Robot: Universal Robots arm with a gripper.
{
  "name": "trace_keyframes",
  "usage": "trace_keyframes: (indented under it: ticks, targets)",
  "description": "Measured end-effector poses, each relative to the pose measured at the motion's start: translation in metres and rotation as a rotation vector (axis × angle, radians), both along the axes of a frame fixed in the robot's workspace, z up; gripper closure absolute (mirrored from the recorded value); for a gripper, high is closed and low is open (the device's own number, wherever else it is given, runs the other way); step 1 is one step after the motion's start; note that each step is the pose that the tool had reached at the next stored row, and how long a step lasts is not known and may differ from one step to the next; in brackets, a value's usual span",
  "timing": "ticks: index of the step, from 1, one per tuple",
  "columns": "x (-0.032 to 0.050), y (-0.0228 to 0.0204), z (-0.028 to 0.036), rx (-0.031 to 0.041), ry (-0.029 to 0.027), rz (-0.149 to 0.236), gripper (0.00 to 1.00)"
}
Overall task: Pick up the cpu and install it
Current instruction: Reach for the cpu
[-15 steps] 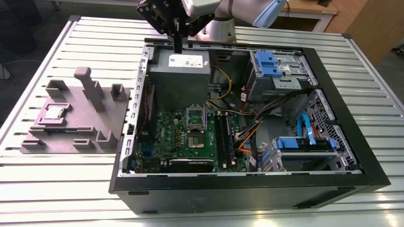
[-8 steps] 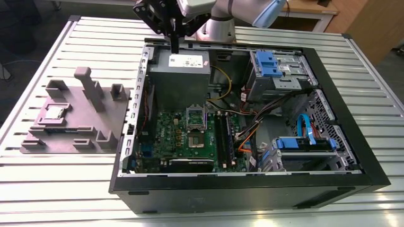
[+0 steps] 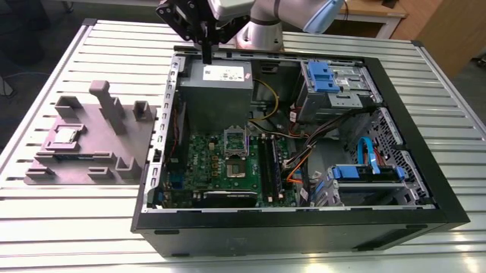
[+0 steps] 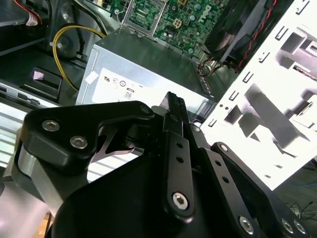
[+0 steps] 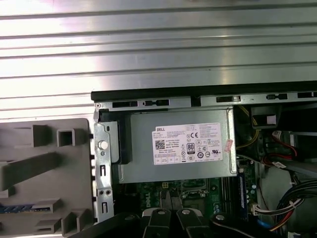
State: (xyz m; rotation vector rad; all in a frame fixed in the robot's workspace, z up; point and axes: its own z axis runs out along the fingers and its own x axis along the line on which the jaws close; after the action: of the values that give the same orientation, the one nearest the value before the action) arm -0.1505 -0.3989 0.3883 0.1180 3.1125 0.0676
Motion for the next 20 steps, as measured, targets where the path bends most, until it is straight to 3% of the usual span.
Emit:
trace_keyframes:
  ticks: [20]
  targets:
    - [-0.0085,0.0000,-0.0003,0.0000,0.0000,0.000,0.89]
